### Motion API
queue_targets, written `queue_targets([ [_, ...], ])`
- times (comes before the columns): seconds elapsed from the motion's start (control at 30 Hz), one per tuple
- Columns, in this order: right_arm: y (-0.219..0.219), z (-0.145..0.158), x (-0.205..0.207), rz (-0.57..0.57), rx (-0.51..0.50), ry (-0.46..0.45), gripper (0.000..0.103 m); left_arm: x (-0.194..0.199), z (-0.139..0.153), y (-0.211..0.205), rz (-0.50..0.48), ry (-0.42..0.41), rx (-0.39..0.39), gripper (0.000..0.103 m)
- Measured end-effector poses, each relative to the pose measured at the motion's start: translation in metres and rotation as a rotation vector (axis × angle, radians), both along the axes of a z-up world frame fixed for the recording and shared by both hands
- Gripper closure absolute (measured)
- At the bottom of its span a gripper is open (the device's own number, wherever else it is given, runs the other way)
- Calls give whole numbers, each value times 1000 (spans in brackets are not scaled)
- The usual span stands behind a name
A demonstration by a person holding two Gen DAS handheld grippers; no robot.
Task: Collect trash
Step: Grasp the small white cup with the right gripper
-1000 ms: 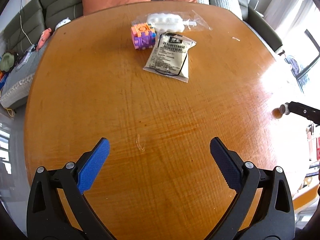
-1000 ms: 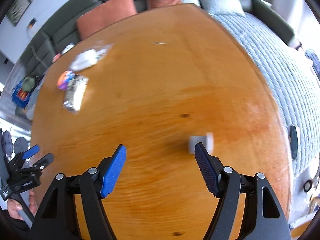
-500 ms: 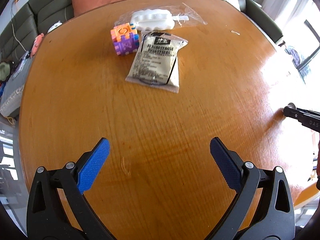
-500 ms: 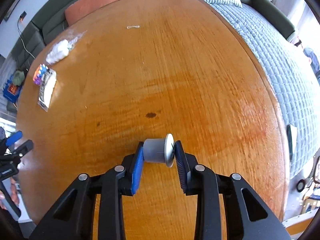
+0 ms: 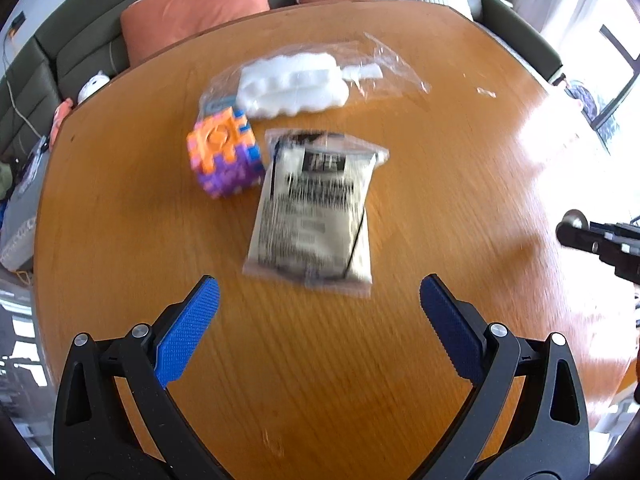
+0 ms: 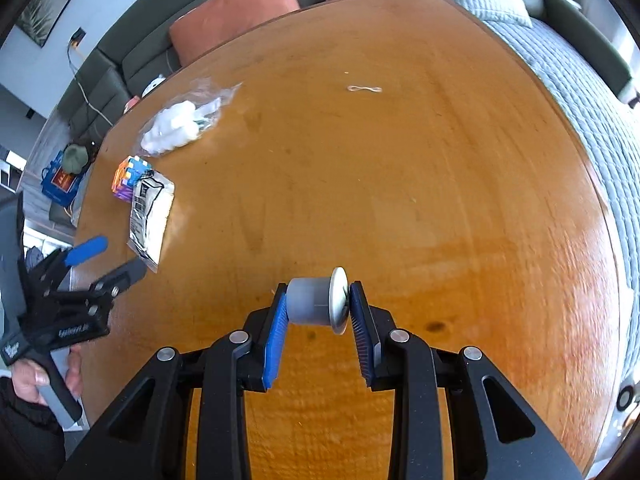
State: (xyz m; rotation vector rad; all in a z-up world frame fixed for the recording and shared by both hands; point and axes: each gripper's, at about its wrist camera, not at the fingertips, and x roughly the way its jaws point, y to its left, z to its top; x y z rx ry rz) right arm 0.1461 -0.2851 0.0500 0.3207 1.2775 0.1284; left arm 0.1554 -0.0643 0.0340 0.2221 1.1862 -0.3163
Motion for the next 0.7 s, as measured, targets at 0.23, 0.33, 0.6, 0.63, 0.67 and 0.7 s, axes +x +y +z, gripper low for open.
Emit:
queue_targets([
  [0.23,6,-2,9,7,17,3,71,36,-13,-6,23,6,-25,6],
  [0.33,8,-2,10,8,18,3,71,44,-18,-6,38,14,-48,21],
  [0.6,20,6,7,23,22,-3,71,39,-12,3,35,-14,-99,53],
  [0.63,23,8,6,29,20,-5,71,34,-11,6,38,-9,-105,53],
  [0.67,27,9,5,35,18,-7,71,31,-11,8,41,-7,-108,53],
  [0.7,31,12,4,42,17,-9,71,25,-10,12,45,-6,-111,53],
])
